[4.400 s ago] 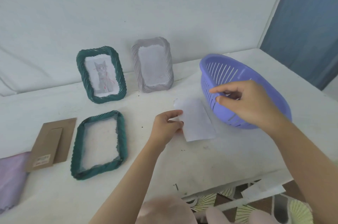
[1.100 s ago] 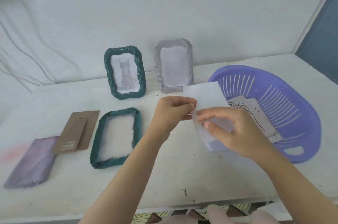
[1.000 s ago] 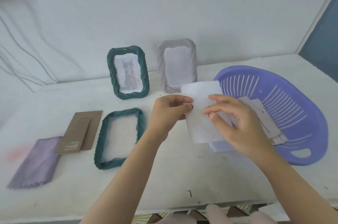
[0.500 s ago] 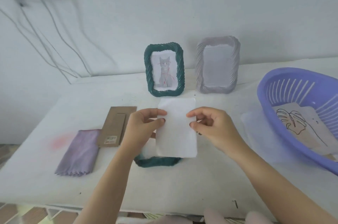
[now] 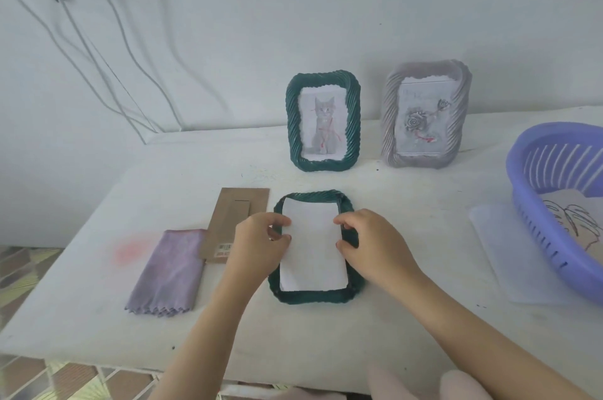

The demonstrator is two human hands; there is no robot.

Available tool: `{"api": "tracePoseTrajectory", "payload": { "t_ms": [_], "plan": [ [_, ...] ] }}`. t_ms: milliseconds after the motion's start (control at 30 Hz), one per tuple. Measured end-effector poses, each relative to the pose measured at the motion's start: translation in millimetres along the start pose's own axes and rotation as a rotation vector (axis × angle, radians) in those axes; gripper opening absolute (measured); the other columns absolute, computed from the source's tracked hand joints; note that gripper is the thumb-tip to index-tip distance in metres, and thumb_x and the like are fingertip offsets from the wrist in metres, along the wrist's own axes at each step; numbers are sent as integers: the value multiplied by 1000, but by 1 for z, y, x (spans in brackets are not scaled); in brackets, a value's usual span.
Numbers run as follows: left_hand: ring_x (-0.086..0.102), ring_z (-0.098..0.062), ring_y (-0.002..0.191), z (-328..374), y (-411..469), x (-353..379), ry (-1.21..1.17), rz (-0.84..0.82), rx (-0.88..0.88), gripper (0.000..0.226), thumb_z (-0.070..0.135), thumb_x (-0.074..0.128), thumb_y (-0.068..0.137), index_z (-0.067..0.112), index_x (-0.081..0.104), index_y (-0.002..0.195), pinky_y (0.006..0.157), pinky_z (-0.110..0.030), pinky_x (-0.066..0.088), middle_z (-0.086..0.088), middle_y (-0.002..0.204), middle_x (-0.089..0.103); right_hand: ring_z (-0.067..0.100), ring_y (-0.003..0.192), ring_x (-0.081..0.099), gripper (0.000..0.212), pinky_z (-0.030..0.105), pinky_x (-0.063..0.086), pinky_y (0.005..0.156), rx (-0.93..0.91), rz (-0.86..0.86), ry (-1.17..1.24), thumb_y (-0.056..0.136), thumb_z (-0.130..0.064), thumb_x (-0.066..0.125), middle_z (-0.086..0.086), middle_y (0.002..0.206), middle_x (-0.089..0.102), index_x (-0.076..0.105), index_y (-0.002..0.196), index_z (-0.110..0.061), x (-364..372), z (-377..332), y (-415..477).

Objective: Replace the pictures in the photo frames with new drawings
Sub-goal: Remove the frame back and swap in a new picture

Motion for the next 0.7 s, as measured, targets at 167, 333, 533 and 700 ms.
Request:
{"api": "tracePoseTrajectory", "payload": {
  "t_ms": [167,333,533,700],
  "plan": [
    [49,-11,103,-11,-2,2,297,54,190,23,20,62,83,24,67,105,70,-20,33,12,105,63,19,107,51,39,26,39,88,-2,43,-58,85,-25,56,-3,114,60,55,124,-23,4,0,-1],
    [49,-12,112,-19,-3,5,198,68,194,31,19,62,83,22,65,114,81,-16,31,4,107,65,19,106,50,38,28,41,88,-2,75,-26,87,-23,54,-5,113,62,55,125,-23,8,0,-1],
    [47,-10,120,-24,-2,9,131,1,178,32,20,62,84,26,64,116,85,-14,29,3,120,60,17,103,50,37,25,39,85,15,97,16,87,-23,54,-6,109,63,55,123,-23,10,2,-3],
    [52,-13,108,-22,-1,8,125,19,208,32,19,62,83,24,64,115,81,-16,31,3,109,62,18,103,50,38,25,39,86,5,104,9,86,-21,55,-5,111,62,55,124,-22,12,3,-4]
  ]
}}
Point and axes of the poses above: each hand's wrist, its own y-axis towards the middle knuckle, its own x-axis out of the palm, z = x × y, the point moved 1 cm from there along y, towards the middle knuckle
